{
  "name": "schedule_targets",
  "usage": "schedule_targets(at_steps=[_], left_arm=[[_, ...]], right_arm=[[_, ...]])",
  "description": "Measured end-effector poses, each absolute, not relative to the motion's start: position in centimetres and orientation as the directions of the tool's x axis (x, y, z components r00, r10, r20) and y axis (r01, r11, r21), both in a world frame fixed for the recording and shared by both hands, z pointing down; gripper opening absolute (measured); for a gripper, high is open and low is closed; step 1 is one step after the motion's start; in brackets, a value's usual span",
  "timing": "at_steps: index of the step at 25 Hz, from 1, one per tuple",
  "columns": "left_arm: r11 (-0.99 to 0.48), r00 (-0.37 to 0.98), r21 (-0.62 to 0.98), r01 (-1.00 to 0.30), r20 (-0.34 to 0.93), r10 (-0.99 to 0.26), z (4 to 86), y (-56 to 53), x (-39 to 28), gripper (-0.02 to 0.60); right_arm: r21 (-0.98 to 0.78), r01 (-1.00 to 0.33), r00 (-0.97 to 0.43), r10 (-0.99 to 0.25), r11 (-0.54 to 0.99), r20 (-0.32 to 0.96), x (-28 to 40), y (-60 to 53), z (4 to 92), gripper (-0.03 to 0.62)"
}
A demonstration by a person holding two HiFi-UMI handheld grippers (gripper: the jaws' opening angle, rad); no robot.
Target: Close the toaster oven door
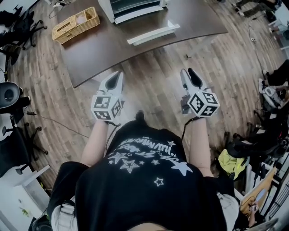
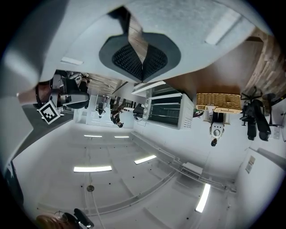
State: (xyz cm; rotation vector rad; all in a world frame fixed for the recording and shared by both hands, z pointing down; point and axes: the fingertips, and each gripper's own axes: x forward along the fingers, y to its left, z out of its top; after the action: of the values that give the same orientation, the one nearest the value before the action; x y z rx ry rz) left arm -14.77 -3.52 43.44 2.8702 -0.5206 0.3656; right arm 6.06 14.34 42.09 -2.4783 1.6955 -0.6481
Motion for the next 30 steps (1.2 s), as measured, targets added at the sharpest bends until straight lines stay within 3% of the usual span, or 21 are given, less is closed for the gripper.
schedule_targets(at_steps=[13, 30], left_arm=[[-0.882, 0.879, 0.189, -0.432, 0.309, -0.364, 45.8, -8.5, -14.1, 0.011], [-0.704, 0.691, 0.114, -0.701, 0.35, -0.632, 46.0, -13.2, -5.9, 0.011]], right_arm=[[-0.293, -0.872, 0.29, -0.896, -0.392, 0.336, 10.1, 8.6, 43.9, 0.155], [-0.269, -0.952, 0.037, -0.924, -0.148, 0.38, 24.9, -4.6, 47.0, 0.155]])
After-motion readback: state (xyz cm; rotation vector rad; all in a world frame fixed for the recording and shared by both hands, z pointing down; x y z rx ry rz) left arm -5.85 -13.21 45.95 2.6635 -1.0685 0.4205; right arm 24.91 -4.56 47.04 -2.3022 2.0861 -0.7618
